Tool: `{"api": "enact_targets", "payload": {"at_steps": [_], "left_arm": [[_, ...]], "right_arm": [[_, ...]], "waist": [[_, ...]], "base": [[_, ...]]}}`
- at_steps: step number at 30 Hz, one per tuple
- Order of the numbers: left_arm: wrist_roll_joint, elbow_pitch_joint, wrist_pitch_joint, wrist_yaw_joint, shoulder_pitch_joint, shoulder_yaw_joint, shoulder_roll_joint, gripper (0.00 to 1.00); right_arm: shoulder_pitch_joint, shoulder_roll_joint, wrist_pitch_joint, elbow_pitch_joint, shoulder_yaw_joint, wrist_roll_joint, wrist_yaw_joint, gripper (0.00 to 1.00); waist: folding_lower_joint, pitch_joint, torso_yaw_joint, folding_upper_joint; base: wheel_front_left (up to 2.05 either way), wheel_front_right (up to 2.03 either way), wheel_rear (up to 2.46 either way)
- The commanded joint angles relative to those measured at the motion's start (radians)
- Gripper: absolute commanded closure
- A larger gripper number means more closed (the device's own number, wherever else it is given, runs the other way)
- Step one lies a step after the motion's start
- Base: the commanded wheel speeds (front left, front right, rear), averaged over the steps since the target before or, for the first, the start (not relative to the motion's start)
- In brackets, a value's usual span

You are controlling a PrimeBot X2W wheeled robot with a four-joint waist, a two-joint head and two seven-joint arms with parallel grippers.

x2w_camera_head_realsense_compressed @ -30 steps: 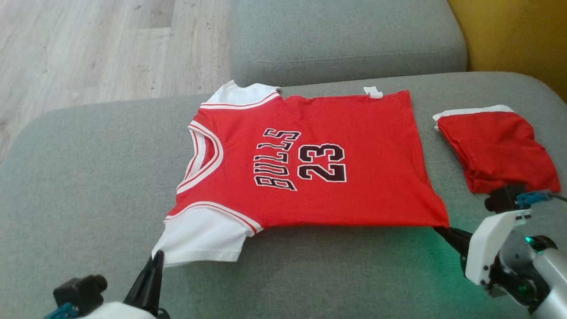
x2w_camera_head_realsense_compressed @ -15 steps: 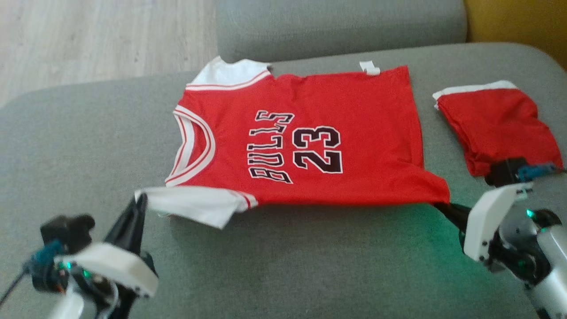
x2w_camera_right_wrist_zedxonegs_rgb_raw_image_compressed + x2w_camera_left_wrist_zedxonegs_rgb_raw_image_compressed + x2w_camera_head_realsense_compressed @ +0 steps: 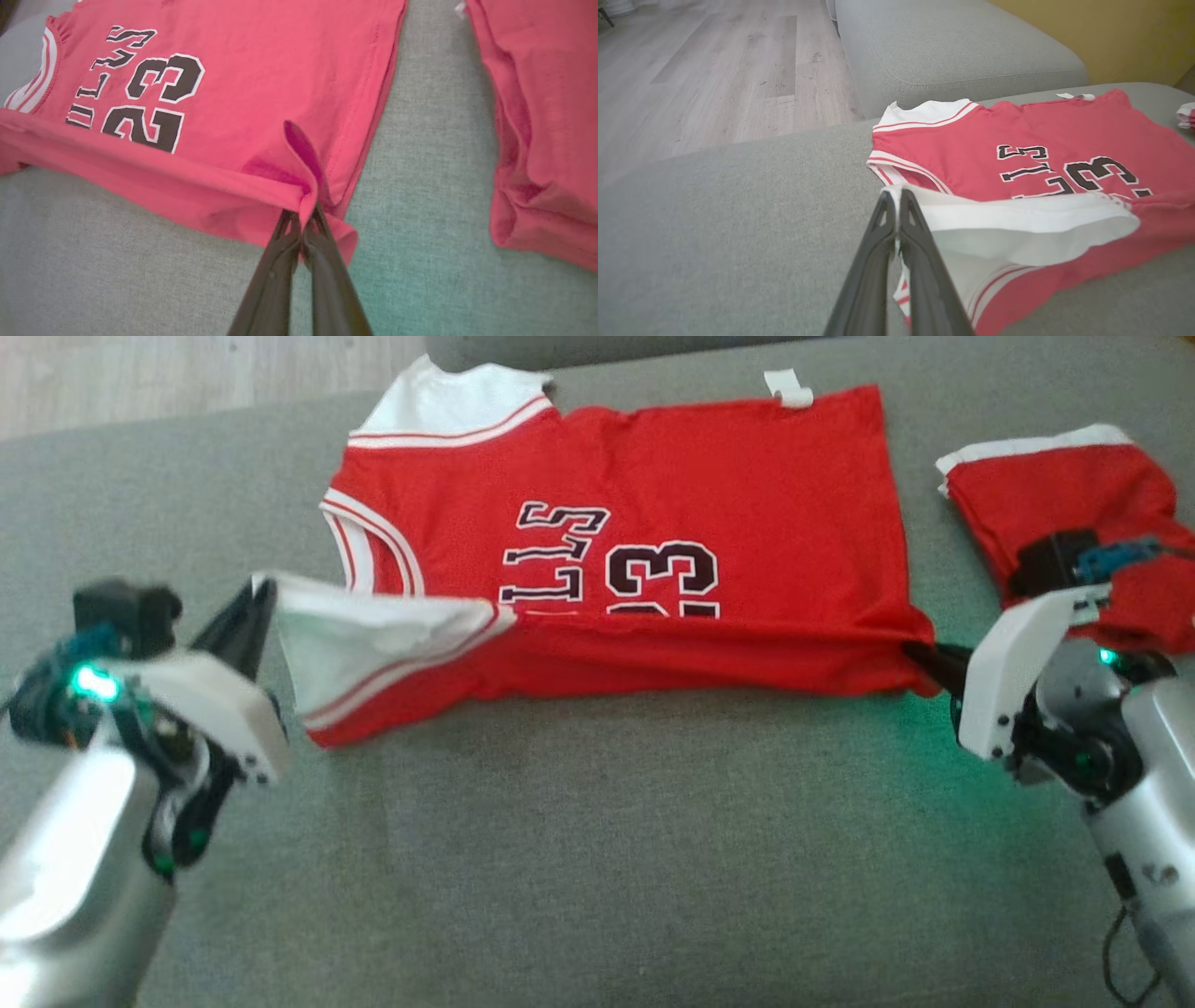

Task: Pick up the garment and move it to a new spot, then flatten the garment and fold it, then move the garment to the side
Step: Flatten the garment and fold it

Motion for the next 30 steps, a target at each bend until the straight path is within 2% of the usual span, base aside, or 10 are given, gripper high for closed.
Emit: {"api": "enact_targets", "payload": {"at_steps": [1, 7, 11, 12, 16, 22, 27, 30], "left_arm": [[0.008, -0.020, -0.001, -0.004, -0.063, 0.041, 0.042, 1.00], [0.069, 0.149, 0.010, -0.062, -0.219, -0.024, 0.019, 1.00], [0.095, 0.249, 0.002, -0.078, -0.295, -0.054, -0.014, 1.00], [0.104, 0.292, -0.013, -0.079, -0.325, -0.064, -0.036, 0.00], [0.106, 0.343, -0.086, -0.069, -0.372, -0.058, -0.086, 0.00], [0.055, 0.350, -0.315, -0.034, -0.390, 0.028, -0.163, 0.00], [0.023, 0.295, -0.470, -0.023, -0.326, 0.073, -0.212, 0.00], [0.015, 0.234, -0.507, -0.006, -0.246, 0.094, -0.247, 0.00]], "right_arm": [[-0.028, -0.008, 0.001, -0.026, 0.004, -0.008, -0.001, 1.00], [-0.110, 0.004, -0.015, 0.050, 0.036, -0.028, -0.001, 1.00], [-0.153, 0.021, -0.051, 0.104, 0.049, -0.032, -0.001, 1.00], [-0.178, 0.025, -0.094, 0.133, 0.050, -0.055, -0.001, 0.00], [-0.226, 0.052, -0.224, 0.179, 0.029, -0.076, -0.001, 0.00], [-0.256, 0.110, -0.524, 0.175, -0.025, -0.058, -0.001, 0.00], [-0.206, 0.144, -0.719, 0.142, -0.045, -0.054, -0.001, 0.00], [-0.152, 0.155, -0.831, 0.123, -0.051, -0.103, -0.001, 0.00]], "waist": [[-0.0003, 0.015, -0.003, 0.0000], [-0.0003, 0.056, -0.011, 0.0000], [-0.0003, 0.077, -0.014, 0.0000], [-0.0003, 0.085, -0.015, 0.0000], [-0.0003, 0.090, -0.015, 0.0000], [-0.0003, 0.053, -0.007, 0.0000], [-0.0003, -0.005, 0.008, 0.0000], [-0.0003, -0.036, 0.016, 0.0000]], "base": [[0.00, 0.00, 0.00], [0.00, 0.00, 0.00], [0.00, 0.00, 0.00], [0.00, 0.00, 0.00], [0.00, 0.00, 0.00], [0.00, 0.00, 0.00], [0.00, 0.00, 0.00], [0.00, 0.00, 0.00]]}}
